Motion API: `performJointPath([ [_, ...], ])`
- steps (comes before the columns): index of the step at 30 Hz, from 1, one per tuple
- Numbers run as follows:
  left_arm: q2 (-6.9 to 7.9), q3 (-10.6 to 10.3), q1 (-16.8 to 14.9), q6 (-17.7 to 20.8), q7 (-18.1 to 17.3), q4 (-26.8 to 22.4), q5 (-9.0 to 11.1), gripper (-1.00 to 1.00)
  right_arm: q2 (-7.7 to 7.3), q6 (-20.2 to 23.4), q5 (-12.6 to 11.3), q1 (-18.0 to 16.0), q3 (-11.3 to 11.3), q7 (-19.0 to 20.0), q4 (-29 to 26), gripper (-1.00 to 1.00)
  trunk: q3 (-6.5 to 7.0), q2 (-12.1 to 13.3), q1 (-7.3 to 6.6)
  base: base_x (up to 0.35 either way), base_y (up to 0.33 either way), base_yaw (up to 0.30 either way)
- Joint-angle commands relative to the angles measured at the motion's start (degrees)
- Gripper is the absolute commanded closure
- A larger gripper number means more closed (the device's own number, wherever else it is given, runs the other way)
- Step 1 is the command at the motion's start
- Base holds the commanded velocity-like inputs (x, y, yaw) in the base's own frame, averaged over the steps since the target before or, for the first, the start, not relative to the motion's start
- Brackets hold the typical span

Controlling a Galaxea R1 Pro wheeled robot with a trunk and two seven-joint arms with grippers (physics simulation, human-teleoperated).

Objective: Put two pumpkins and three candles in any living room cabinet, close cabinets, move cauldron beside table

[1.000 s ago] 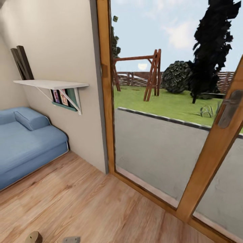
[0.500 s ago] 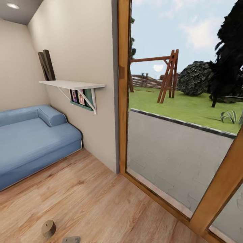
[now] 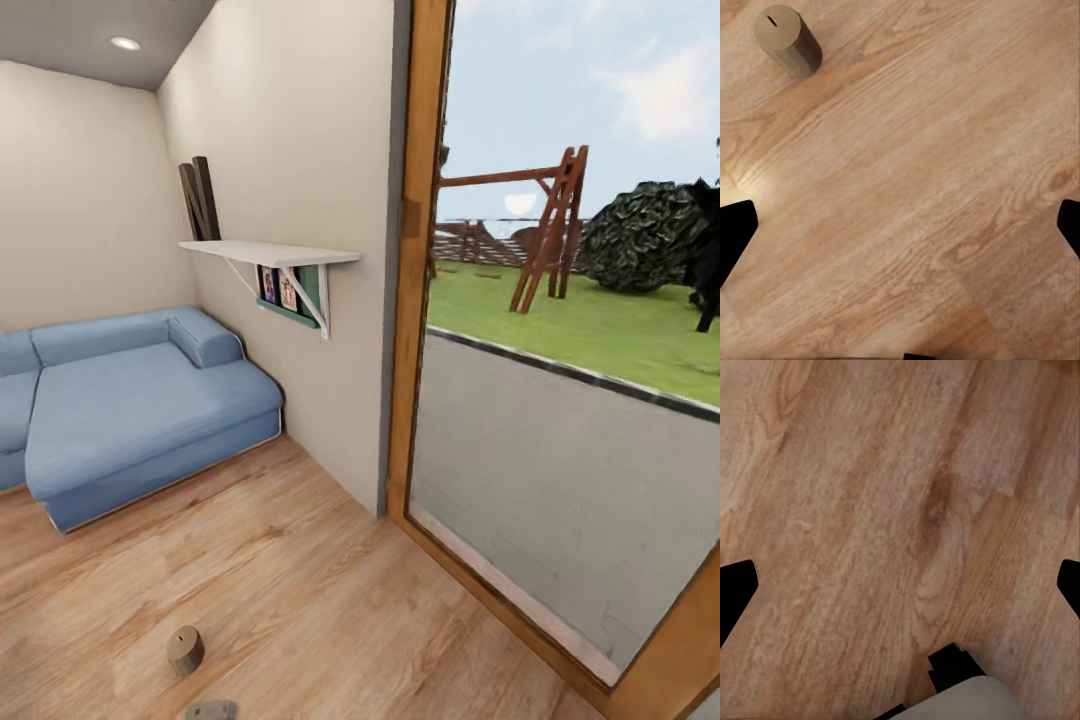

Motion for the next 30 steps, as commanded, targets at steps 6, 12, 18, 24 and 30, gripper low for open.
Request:
performJointPath([
  [6,0.00,0.00,0.00,0.01,0.00,0.00,0.00,-1.00,0.00,0.00,0.00,-0.01,0.01,0.00,0.01,-1.00,0.06,0.00,0.00,0.000,0.000,0.281],
  [12,0.00,0.00,0.00,-0.02,0.00,0.00,0.01,-1.00,0.00,0.00,0.00,-0.02,0.01,-0.01,0.01,-1.00,0.07,0.00,0.00,0.000,0.000,0.285],
  [18,0.00,0.00,0.00,-0.01,0.02,0.00,0.00,-1.00,0.01,0.00,0.00,0.00,0.01,-0.03,-0.02,-1.00,0.07,0.00,0.00,0.000,0.000,0.286],
  [24,0.00,0.00,0.00,0.01,0.00,0.00,0.01,-1.00,0.00,0.00,0.00,-0.01,0.01,-0.06,0.00,-1.00,0.07,0.00,0.00,0.000,0.000,0.287],
  [30,0.00,0.00,0.00,-0.01,0.00,0.00,0.01,-1.00,0.06,0.00,0.00,-0.02,0.01,-0.08,-0.02,-1.00,0.07,0.00,0.00,0.000,0.000,0.287],
])
